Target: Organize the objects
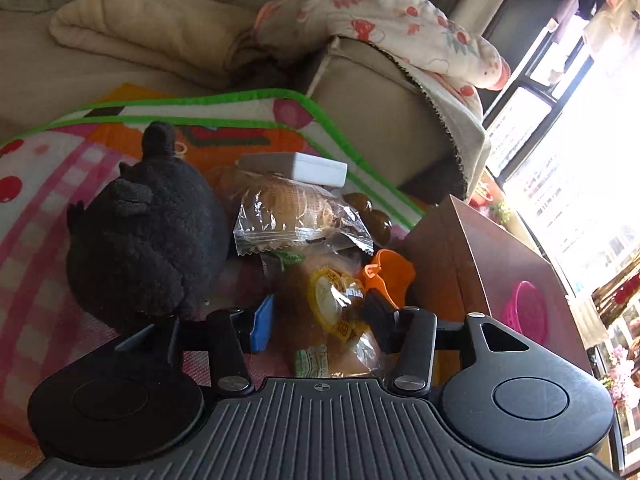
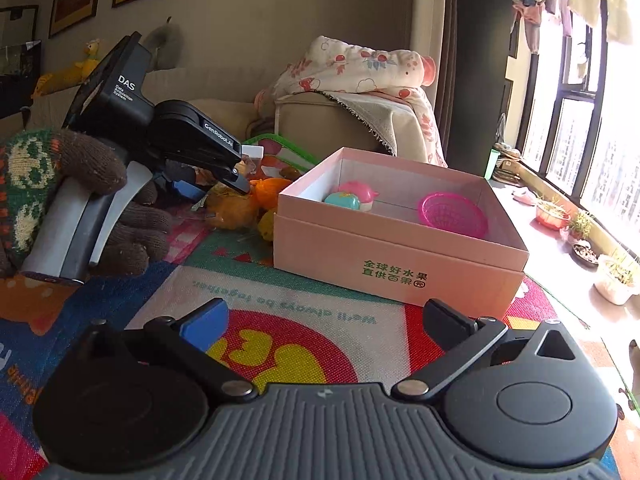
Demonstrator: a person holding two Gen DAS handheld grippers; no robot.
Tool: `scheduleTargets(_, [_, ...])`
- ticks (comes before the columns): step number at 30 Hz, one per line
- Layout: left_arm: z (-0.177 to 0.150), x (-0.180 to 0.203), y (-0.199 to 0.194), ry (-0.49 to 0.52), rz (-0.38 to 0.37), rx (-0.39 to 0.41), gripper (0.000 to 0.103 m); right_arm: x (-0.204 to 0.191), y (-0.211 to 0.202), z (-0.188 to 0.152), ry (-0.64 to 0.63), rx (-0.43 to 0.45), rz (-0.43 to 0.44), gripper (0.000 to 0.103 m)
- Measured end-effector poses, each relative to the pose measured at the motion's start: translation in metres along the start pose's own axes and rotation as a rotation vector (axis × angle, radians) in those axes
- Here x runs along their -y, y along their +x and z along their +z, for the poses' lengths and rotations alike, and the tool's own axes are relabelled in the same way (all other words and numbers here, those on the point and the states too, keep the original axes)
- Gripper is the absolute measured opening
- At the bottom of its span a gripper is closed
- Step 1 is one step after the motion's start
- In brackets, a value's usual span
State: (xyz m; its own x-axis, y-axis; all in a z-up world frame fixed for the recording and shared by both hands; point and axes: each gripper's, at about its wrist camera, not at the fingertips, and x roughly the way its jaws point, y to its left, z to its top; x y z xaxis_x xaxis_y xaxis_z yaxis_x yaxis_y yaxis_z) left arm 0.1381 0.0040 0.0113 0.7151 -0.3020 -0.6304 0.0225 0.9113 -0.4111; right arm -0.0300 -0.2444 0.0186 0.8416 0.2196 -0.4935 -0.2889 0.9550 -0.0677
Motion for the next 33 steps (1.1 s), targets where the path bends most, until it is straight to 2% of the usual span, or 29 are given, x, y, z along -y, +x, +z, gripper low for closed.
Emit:
scheduleTargets(3, [-0.004, 0.008, 0.008, 0.057, 0.036, 0.019, 0.067, 0.001, 0.004, 0.001, 0.008, -0.018, 0.001, 0.103])
scheduleTargets(5, [-0.006, 0.011, 0.009, 0.083, 0.046, 0.033, 0.068, 0.002, 0.005, 0.001, 0.016, -0.026, -0.001, 0.103])
scheduleTargets(7, [-0.010, 0.013, 0.006, 0.118, 0.045, 0.051, 0.064, 0.003, 0.005, 0.001, 0.024, -0.027, -0.004, 0.103])
scheduleTargets(10, [-0.019, 0.007, -0.007, 0.162, -0.007, 0.054, 0.058, 0.005, 0.007, 0.001, 0.039, -0.038, -0.023, 0.103])
scheduleTargets(13, [-0.035, -0.012, -0.036, 0.182, -0.052, 0.047, 0.056, 0.007, 0.009, 0.002, 0.046, -0.039, -0.003, 0.103])
scheduleTargets(16, [-0.062, -0.044, -0.085, 0.201, -0.084, 0.040, 0.056, 0.007, 0.014, 0.003, 0.049, -0.066, -0.007, 0.103])
scheduleTargets(20, [-0.084, -0.077, -0.130, 0.198, -0.075, 0.060, 0.056, -0.002, 0.019, 0.013, 0.026, -0.075, -0.009, 0.103])
scheduleTargets(22, [-0.089, -0.091, -0.141, 0.176, -0.073, 0.085, 0.055, -0.023, 0.021, 0.043, -0.012, -0.049, 0.066, 0.103])
scheduleTargets(23, [-0.088, -0.097, -0.142, 0.152, -0.077, 0.091, 0.055, -0.023, 0.021, 0.043, -0.012, -0.049, 0.066, 0.103])
scheduleTargets(24, [-0.087, -0.101, -0.142, 0.122, -0.086, 0.095, 0.055, -0.033, 0.024, 0.057, -0.020, -0.039, 0.100, 0.103])
scheduleTargets(26, [-0.087, -0.101, -0.141, 0.121, -0.090, 0.101, 0.055, -0.053, 0.035, 0.087, -0.025, -0.049, 0.166, 0.103])
scheduleTargets(28, [-0.089, -0.099, -0.142, 0.135, -0.084, 0.108, 0.055, -0.078, 0.058, 0.118, -0.017, -0.088, 0.219, 0.103])
scheduleTargets(29, [-0.091, -0.101, -0.143, 0.134, -0.085, 0.111, 0.055, -0.103, 0.088, 0.142, -0.010, -0.149, 0.237, 0.103])
scheduleTargets(30, [-0.091, -0.102, -0.143, 0.127, -0.090, 0.113, 0.055, -0.103, 0.088, 0.142, -0.010, -0.149, 0.237, 0.103])
scheduleTargets(31, [-0.091, -0.103, -0.143, 0.118, -0.096, 0.114, 0.055, -0.127, 0.119, 0.156, -0.001, -0.211, 0.226, 0.103])
scheduleTargets(32, [-0.091, -0.106, -0.144, 0.104, -0.104, 0.115, 0.055, -0.127, 0.119, 0.156, -0.001, -0.211, 0.226, 0.103])
scheduleTargets(33, [-0.091, -0.108, -0.144, 0.089, -0.115, 0.116, 0.055, -0.141, 0.137, 0.162, -0.010, -0.241, 0.211, 0.103])
